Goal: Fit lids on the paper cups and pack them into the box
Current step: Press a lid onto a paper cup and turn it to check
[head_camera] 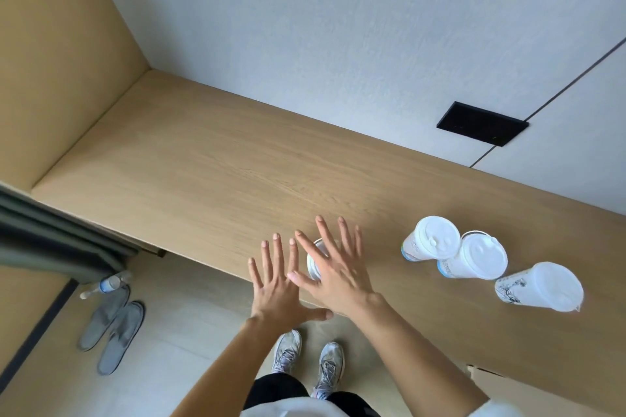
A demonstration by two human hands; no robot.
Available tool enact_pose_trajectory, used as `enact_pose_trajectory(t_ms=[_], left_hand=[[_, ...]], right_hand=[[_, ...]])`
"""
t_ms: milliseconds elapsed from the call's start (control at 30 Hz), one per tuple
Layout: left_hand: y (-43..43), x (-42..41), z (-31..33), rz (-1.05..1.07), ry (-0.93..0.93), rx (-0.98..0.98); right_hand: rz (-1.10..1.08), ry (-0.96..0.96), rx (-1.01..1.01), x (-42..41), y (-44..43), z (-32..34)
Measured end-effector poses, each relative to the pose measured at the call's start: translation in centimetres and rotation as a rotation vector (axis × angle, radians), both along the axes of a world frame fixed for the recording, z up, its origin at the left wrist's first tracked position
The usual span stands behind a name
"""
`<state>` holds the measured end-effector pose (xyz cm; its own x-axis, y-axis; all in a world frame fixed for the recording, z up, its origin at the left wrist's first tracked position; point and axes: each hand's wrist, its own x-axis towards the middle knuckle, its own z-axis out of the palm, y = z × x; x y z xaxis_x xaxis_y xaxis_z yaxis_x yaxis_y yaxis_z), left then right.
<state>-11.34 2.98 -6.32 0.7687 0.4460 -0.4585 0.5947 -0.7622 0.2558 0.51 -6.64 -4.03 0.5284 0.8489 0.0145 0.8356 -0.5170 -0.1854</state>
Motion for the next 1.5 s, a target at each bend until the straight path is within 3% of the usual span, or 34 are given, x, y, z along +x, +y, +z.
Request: enact_pose_trajectory(t_ms=[300,467,533,667,767,833,1000,1267,1500], left_hand=[[-2.5,2.4,0.0,0.093,0.086,-0.047],[-2.3,2.4,0.0,0.101,0.099,-0.078],[-2.0,2.5,0.3,0.083,0.094,-0.104],[-1.7,2.4,1.5,0.086,0.025,-0.368],[-1.5,2.5,3.9,0.346,-0.261,-0.726],[-1.4,2.5,6.4,0.53,-0.367,-0.861],[-0.8,2.4,11.8,0.617,-0.436,-0.983],[-1.2,2.4,15.6,0.47,-0.502,-0.993],[-2.0,2.7,17.0,0.46,-0.508,-1.025]], right_hand=[[-0.091,-0.054,-0.034,-0.5,0.4,-1.1],[-0.133,0.052,-0.077,-0.4,0.5,-0.5],[-0.186,0.133,0.007,-0.1,0.5,-0.1],[-0.581,0.49,0.275,2.9,-0.9,0.4],[-0.941,0.87,0.435,4.5,-3.3,3.3],[-1.017,1.089,0.478,4.6,-5.0,5.4],[-1.079,1.32,0.646,3.1,-8.3,8.3],[-1.031,1.377,0.85,1.5,-10.6,10.7],[-0.925,1.418,1.024,0.7,-11.4,12.3]])
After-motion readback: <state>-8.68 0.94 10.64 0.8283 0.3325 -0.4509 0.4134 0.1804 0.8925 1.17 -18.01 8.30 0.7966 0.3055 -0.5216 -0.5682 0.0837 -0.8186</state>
